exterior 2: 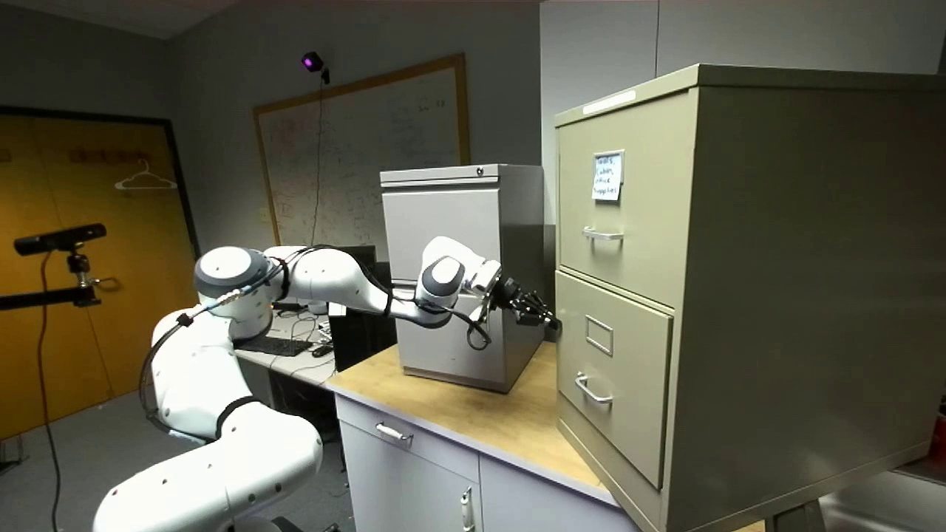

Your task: Close the bottom drawer of the filing cabinet on the right

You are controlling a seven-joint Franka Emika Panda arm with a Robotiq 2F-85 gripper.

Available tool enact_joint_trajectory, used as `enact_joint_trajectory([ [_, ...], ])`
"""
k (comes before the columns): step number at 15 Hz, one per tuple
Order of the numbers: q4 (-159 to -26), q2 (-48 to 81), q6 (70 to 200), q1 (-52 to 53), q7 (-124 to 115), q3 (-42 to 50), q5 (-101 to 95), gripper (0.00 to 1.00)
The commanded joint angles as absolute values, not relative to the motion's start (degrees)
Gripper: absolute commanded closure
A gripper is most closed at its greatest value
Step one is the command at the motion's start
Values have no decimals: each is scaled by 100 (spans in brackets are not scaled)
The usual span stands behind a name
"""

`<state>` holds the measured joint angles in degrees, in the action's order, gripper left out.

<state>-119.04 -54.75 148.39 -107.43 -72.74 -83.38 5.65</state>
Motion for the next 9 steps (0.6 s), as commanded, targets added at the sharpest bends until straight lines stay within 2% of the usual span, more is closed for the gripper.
enact_joint_trajectory([
  [1,-11433,-5746,15762,-11258,-7526,-9092,661,100],
  [5,-11144,-6154,17016,-11398,-7590,-9501,958,100],
  [8,-11304,-5545,17588,-11208,-7094,-9918,1140,100],
  [9,-11423,-5439,17590,-11163,-6951,-9956,1150,94],
])
